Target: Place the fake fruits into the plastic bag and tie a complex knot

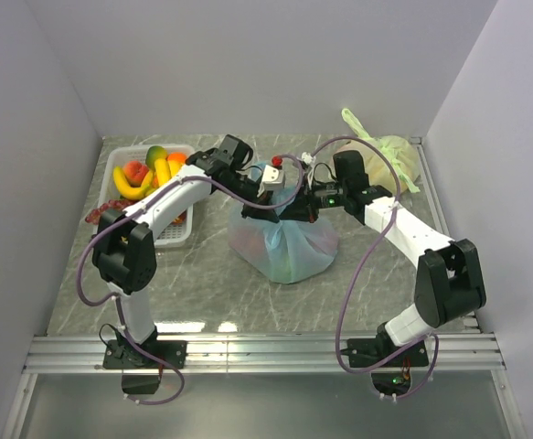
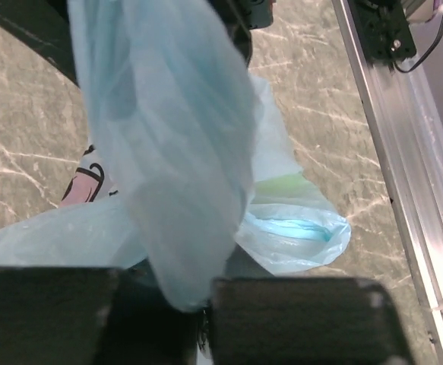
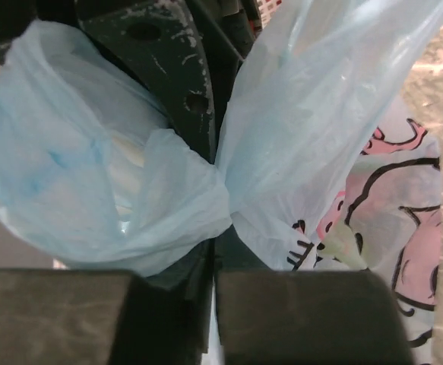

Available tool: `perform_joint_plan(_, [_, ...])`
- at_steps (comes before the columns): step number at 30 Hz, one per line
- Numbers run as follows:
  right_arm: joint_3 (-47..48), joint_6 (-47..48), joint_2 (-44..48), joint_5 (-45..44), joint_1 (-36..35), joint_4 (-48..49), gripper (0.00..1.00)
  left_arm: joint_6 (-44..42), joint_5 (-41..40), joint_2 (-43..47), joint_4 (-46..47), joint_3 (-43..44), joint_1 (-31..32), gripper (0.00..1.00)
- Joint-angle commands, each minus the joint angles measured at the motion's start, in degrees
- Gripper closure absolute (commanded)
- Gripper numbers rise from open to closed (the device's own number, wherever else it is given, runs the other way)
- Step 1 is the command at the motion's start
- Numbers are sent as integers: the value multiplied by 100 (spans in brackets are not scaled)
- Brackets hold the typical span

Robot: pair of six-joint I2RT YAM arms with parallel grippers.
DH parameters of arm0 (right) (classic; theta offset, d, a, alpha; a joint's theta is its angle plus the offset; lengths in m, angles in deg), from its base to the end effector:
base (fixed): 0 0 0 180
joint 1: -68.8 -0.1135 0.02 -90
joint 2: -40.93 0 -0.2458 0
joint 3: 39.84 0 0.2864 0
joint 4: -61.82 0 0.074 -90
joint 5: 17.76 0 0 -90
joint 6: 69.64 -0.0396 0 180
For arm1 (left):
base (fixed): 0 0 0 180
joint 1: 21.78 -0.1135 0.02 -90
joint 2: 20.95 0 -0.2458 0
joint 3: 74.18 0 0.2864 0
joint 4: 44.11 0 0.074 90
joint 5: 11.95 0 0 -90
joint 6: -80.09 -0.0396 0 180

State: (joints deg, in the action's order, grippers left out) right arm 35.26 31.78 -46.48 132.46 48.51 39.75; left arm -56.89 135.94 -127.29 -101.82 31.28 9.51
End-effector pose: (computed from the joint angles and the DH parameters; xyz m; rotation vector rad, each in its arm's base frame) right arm 0.3314 0.1592 0.2451 -1.1150 1.7260 1.2162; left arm 0.3458 -0.2494 0.2639 1.6826 1.5164 -1.1403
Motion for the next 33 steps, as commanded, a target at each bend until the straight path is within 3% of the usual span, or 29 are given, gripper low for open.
perform_joint_plan(1, [221, 79, 32, 94, -1, 207, 100, -215, 258, 114, -166, 200, 79, 86])
perform_joint_plan(4, [116, 115, 111, 156, 52, 233, 100, 83, 302, 289, -43, 42, -96, 71])
perform_joint_plan(5, [90, 106, 128, 182, 95, 242, 100, 301, 319, 385, 44, 7, -245, 62])
perform_joint_plan(8, [10, 115, 190, 244, 148, 251, 100, 593, 293, 614, 133, -99, -569, 50])
perform_joint_plan(14, [-7, 404, 269, 498, 166, 93, 100, 1716, 232, 1063, 1001, -204, -1309, 47])
perform_joint_plan(18, [36, 887, 269, 639, 140, -118, 100, 1956, -84, 871, 1477, 224, -1511, 41])
perform_joint_plan(23, [291, 1301, 120, 701, 87, -663, 100, 1842, 222, 265, 1196, 946, -1529, 26])
perform_joint_plan(26, [362, 1415, 58, 710, 52, -760, 100, 1956, 512, 115, 1416, 1131, -1512, 22])
perform_joint_plan(33, [467, 1582, -38, 640, 17, -927, 100, 1684, 1014, -448, 627, 1930, -1389, 27])
